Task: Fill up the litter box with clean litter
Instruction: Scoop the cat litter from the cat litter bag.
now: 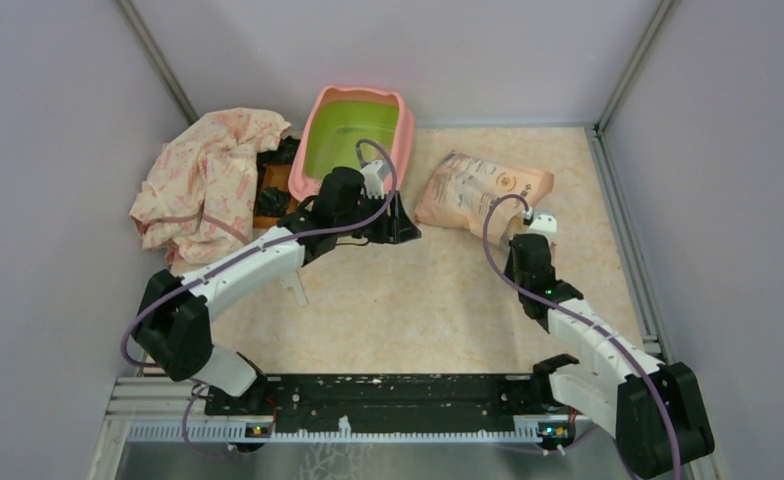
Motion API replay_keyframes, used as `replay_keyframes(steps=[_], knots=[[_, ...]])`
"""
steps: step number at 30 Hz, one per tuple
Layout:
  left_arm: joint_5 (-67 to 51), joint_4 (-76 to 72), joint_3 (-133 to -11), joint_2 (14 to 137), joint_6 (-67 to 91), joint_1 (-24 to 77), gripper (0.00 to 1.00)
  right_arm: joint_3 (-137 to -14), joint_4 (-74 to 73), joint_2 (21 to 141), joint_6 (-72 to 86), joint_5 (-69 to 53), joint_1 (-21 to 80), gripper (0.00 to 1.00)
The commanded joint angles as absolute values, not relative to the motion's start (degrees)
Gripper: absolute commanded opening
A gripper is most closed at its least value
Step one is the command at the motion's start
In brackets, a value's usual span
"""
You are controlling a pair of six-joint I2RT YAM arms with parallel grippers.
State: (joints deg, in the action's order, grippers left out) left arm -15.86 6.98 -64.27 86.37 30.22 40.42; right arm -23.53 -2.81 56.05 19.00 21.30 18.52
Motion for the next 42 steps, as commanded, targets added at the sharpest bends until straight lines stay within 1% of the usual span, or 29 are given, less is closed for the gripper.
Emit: replay_keyframes(steps=[1, 7, 14, 16, 20, 26, 30, 37, 42], knots=[[-22.2, 2.5, -63.1, 86.6, 30.3, 38.0, 0.58, -24.1, -1.3, 53.7, 17.7, 22.9, 18.9, 0.00], [-27.2, -1.7, -60.4, 86.1, 31.1, 34.5, 0.58, -23.6, -1.3, 51.6, 16.2, 25.1, 18.9, 0.00], [-29.9, -2.6, -60.4, 87.4, 30.6, 33.1, 0.59, -18.6, 1.8, 42.1, 18.6, 29.9, 20.9, 0.00], [-30.0, -3.0, -60.3, 87.8, 30.7, 33.0, 0.59, -18.0, 3.4, 41.8, 17.9, 30.0, 21.0, 0.00], [-30.5, -3.5, -60.2, 88.4, 31.3, 33.0, 0.59, -19.6, 7.4, 47.8, 16.3, 29.9, 21.0, 0.00], [-29.6, -3.8, -59.5, 88.0, 32.2, 33.0, 0.59, -25.0, 11.1, 60.2, 15.8, 30.1, 21.0, 0.00], [-29.0, -3.8, -59.0, 87.2, 32.5, 33.0, 0.59, -29.1, 8.1, 65.9, 16.5, 30.6, 21.0, 0.00], [-28.6, -3.7, -58.0, 86.6, 32.3, 33.0, 0.59, -31.2, 3.5, 68.2, 19.9, 30.5, 21.0, 0.00], [-28.7, -3.9, -57.6, 86.9, 32.1, 33.0, 0.59, -34.9, -8.7, 69.2, 23.5, 29.8, 20.3, 0.00]])
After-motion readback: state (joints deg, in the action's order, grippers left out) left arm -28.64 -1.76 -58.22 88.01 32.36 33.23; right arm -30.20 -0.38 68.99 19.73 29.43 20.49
